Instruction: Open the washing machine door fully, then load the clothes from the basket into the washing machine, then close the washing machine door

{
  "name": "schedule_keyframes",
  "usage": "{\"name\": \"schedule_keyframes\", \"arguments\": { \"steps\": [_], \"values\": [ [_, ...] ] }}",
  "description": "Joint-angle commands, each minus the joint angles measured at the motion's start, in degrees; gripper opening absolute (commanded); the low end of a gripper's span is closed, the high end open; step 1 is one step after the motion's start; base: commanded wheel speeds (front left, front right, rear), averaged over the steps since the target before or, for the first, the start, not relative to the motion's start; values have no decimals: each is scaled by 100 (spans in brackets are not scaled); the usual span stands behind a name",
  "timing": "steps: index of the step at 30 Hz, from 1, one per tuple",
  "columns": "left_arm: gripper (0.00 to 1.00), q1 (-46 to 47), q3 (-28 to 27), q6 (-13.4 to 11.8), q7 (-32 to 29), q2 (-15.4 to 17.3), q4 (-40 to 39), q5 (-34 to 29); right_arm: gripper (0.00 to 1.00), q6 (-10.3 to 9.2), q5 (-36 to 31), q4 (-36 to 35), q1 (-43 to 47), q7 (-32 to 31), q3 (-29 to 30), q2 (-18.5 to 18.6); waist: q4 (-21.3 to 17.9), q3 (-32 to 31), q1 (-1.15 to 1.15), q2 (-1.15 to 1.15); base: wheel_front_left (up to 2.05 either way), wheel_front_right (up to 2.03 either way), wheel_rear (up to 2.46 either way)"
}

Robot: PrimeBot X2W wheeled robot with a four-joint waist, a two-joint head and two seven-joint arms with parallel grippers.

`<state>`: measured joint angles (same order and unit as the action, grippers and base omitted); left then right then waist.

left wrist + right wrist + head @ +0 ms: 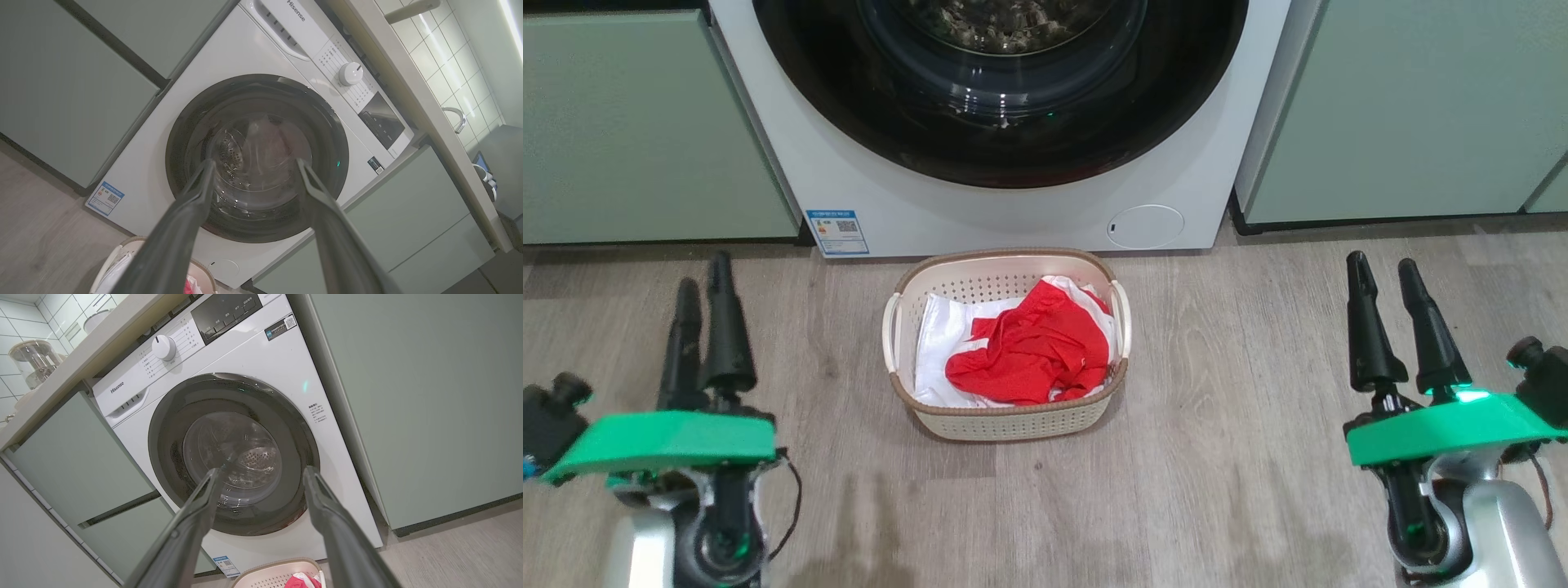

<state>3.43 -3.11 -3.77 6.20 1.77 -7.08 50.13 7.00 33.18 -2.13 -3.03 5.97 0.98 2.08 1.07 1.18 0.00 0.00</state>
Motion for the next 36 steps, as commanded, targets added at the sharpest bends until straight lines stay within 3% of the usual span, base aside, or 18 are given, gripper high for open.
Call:
{"name": "schedule_keyframes", "arguments": {
  "steps": [1,11,20,24,31,36],
  "values": [
    [100,237,-89,-25,56,76,-269,-116,100,29,-128,-263,-331,72,-103,59,3,-2,0,0,0,0,0],
    [100,174,573,-329,240,84,-463,-1545,100,33,-915,-332,-258,258,-57,64,34,-38,0,0,0,0,0],
    [100,6,961,-88,391,90,-33,-1982,100,37,-1034,15,-137,410,60,67,20,-64,0,0,0,0,0],
    [100,-4,1028,-26,458,93,156,-2487,100,38,-1331,184,-108,477,-12,69,13,-68,0,0,0,0,0],
    [100,58,1315,-330,575,98,131,-3530,100,41,-1789,326,-151,596,-139,72,14,-48,0,0,0,0,0],
    [100,50,1434,-531,659,101,93,-3714,100,43,-1976,416,-164,680,-206,74,27,-54,0,0,0,0,0]
  ]
}}
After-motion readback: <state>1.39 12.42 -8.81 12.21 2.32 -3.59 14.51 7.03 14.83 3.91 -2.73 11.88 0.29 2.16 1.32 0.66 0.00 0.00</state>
